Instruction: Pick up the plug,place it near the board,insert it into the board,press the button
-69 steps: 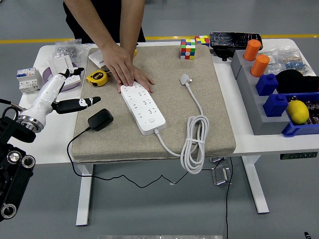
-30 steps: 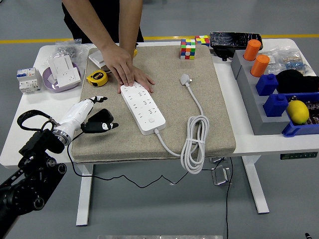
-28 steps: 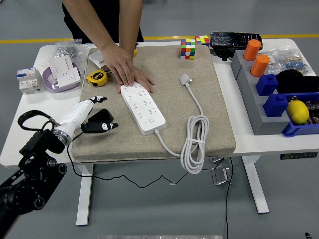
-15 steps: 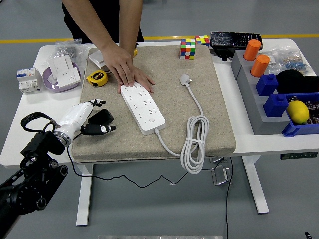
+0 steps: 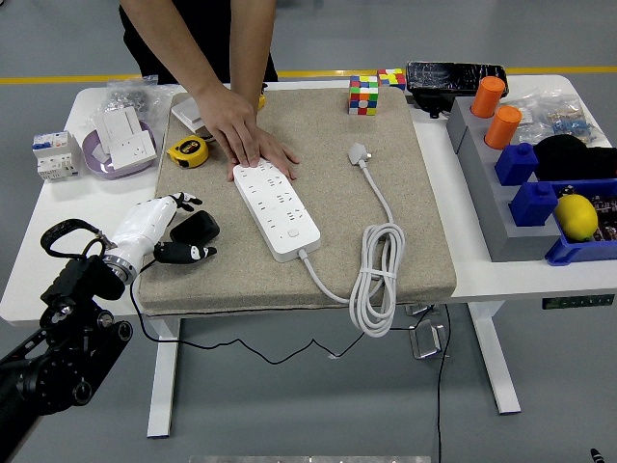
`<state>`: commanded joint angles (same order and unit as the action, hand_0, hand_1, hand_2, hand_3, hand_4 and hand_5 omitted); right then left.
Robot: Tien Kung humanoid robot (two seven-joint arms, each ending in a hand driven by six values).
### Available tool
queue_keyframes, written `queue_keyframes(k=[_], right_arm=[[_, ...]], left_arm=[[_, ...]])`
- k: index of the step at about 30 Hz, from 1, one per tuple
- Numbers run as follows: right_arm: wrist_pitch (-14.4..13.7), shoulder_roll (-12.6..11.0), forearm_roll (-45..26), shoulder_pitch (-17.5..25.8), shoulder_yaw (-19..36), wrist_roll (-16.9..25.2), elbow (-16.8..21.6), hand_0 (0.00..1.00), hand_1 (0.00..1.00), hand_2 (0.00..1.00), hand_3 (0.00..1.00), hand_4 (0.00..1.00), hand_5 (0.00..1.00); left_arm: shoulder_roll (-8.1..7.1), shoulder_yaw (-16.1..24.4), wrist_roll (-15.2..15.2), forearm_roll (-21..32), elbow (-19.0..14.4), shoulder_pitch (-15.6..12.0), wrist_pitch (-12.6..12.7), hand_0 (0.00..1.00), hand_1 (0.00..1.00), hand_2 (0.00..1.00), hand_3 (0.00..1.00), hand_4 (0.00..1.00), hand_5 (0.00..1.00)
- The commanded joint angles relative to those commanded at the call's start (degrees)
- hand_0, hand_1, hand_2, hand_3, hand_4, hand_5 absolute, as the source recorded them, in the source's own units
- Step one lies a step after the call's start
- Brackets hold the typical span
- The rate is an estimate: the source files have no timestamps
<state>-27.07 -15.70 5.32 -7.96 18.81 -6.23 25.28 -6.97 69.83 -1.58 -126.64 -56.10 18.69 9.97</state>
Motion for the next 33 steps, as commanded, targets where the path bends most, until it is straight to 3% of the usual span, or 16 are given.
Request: queue_keyframes(k=[1,2,7,8,13,14,33], right_arm=[[0.0,-0.01,0.03,0.02,0.01,0.01,0.02,0.937,0.84,0.781,0.795,0.998,0.998],[-0.01,-0.02,0.03,0.02,0.02,0.02,0.02,0.938,0.84,0.782,0.795,0.998,0.998],[0.0,-0.04,0.03,0.09,-0.05,0.02,0.04,0.938,0.84,0.782,0.795,0.998,0.998],[0.0,-0.05,0.01,0.12,-0.07,0.02,0.03,0.938,0.84,0.782,0.795,0.998,0.998],[0.01,-0.06,-0.03,0.26,-0.2,-0.01,0.02,0.938,0.84,0.782,0.795,0.998,0.998],[0.01,-0.07,0.0,0.27,-0.21,-0.02,0.03,0.938,0.84,0.781,0.795,0.998,0.998],[0.12,-0.16,-0.25,0.14,-0.23,0.2,0.03,0.939,0.84,0.782,0.796,0.998,0.998]], left_arm=[[0.02,-0.01,0.04,-0.01,0.08,0.0,0.02,0.696,0.741,0.685,0.719,0.998,0.311],[0.04,-0.01,0.06,-0.04,0.16,0.01,0.02,0.657,0.721,0.603,0.61,0.998,0.354],[0.09,-0.18,0.21,-0.29,0.38,-0.07,0.39,0.657,0.721,0.603,0.61,0.998,0.354],[0.1,-0.19,0.24,-0.29,0.4,-0.1,0.48,0.631,0.706,0.563,0.536,0.929,0.376],[0.12,-0.23,0.36,-0.26,0.36,-0.18,1.01,0.631,0.706,0.563,0.536,0.929,0.376],[0.11,-0.23,0.37,-0.26,0.34,-0.18,1.08,0.617,0.699,0.539,0.513,0.78,0.401],[0.53,-0.35,-0.06,-2.77,1.98,0.97,3.23,0.575,0.686,0.532,0.511,0.742,0.407]])
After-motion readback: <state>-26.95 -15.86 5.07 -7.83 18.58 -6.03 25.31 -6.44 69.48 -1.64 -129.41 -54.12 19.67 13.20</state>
